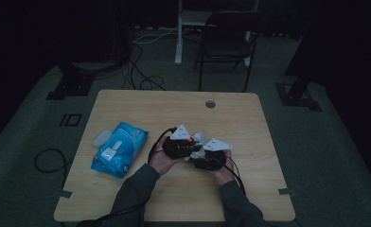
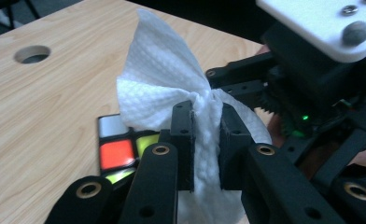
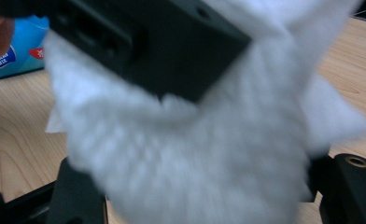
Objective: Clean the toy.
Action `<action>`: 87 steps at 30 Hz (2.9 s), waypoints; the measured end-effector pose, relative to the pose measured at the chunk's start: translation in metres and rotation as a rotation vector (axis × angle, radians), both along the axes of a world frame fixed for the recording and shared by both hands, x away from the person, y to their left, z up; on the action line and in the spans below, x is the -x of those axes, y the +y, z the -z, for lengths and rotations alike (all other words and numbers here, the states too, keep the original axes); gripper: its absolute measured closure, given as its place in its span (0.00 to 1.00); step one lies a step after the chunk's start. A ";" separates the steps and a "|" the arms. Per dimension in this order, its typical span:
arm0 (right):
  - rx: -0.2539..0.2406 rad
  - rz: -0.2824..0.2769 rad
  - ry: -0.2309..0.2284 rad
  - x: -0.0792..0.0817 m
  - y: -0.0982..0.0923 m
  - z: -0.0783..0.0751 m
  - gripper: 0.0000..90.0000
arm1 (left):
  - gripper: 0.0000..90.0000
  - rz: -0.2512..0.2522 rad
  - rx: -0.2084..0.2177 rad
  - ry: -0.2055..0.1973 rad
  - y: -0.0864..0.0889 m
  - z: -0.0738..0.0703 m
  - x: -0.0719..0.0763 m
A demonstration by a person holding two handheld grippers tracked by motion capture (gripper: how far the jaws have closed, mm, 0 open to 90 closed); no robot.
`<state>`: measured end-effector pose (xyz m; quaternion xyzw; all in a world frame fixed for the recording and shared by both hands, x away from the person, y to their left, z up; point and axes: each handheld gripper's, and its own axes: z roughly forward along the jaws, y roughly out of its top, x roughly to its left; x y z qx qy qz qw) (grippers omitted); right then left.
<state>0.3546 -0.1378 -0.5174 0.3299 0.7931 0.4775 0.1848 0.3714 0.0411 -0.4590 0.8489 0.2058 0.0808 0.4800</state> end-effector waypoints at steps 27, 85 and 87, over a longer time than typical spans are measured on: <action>0.000 -0.029 -0.012 0.003 0.004 -0.002 0.38 | 0.92 0.038 -0.022 0.013 -0.005 -0.002 -0.005; -0.089 0.088 0.001 -0.002 -0.011 -0.018 0.38 | 0.92 -0.045 -0.042 -0.007 -0.002 0.052 0.028; -0.090 0.090 0.000 -0.002 -0.011 -0.019 0.38 | 0.92 -0.041 -0.041 -0.015 -0.006 0.053 0.029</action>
